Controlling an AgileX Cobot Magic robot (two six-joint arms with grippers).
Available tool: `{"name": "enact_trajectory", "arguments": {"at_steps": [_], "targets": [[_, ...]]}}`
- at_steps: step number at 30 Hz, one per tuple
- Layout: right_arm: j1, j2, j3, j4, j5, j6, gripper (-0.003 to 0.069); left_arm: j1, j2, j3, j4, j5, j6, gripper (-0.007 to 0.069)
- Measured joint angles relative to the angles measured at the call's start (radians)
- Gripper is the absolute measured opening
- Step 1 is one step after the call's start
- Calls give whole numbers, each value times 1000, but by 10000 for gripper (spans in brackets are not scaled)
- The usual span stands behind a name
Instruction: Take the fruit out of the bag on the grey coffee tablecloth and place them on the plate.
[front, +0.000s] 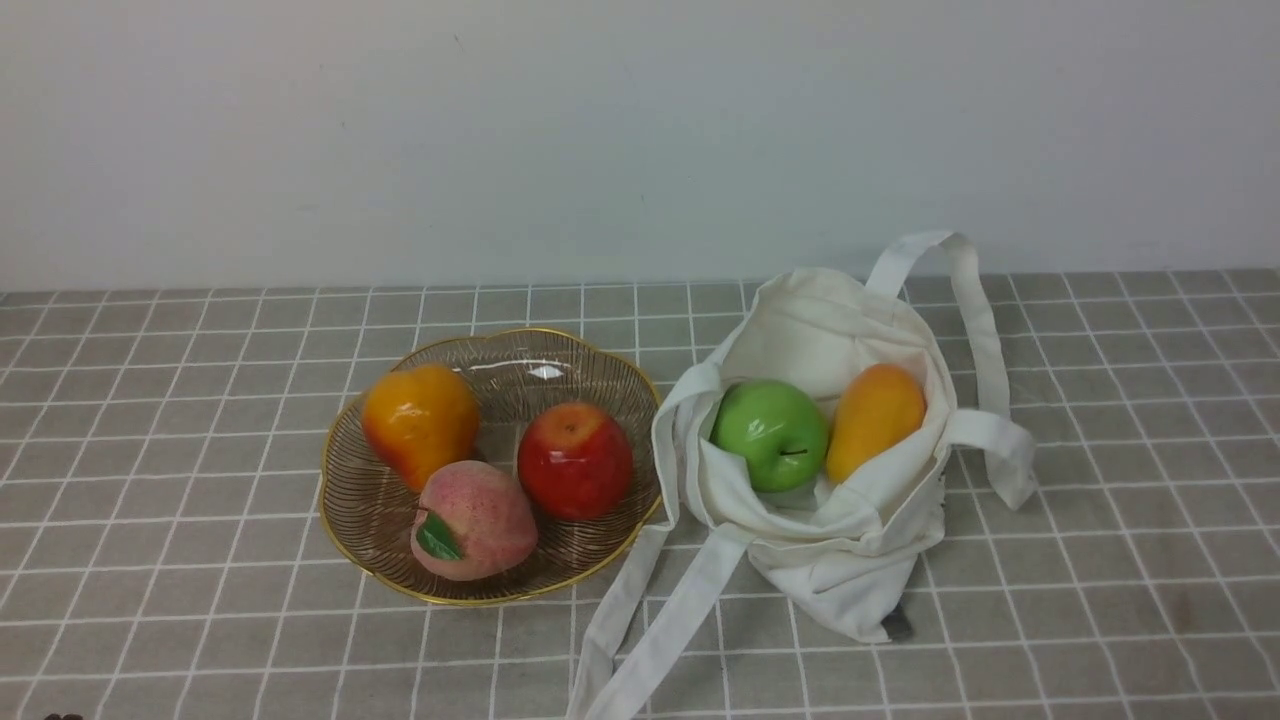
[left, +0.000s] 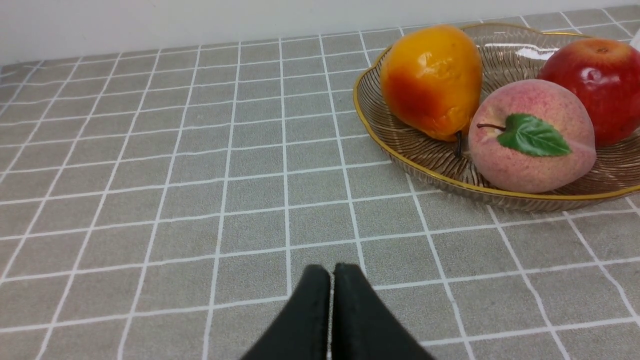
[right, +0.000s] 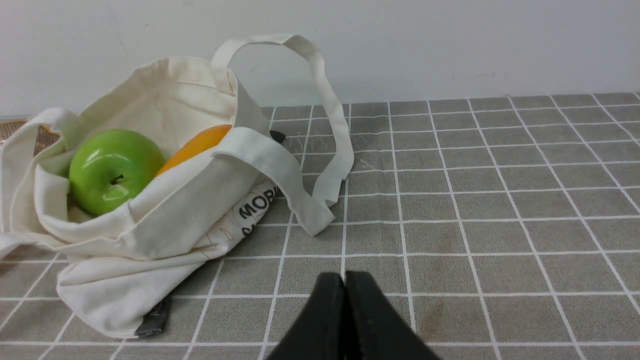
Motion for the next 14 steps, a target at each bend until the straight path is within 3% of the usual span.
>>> {"name": "enact_trajectory", "arguments": {"at_steps": [14], "targets": [[0, 0, 0, 0, 0, 15, -14, 0, 0, 0, 0, 0, 0, -8]]}}
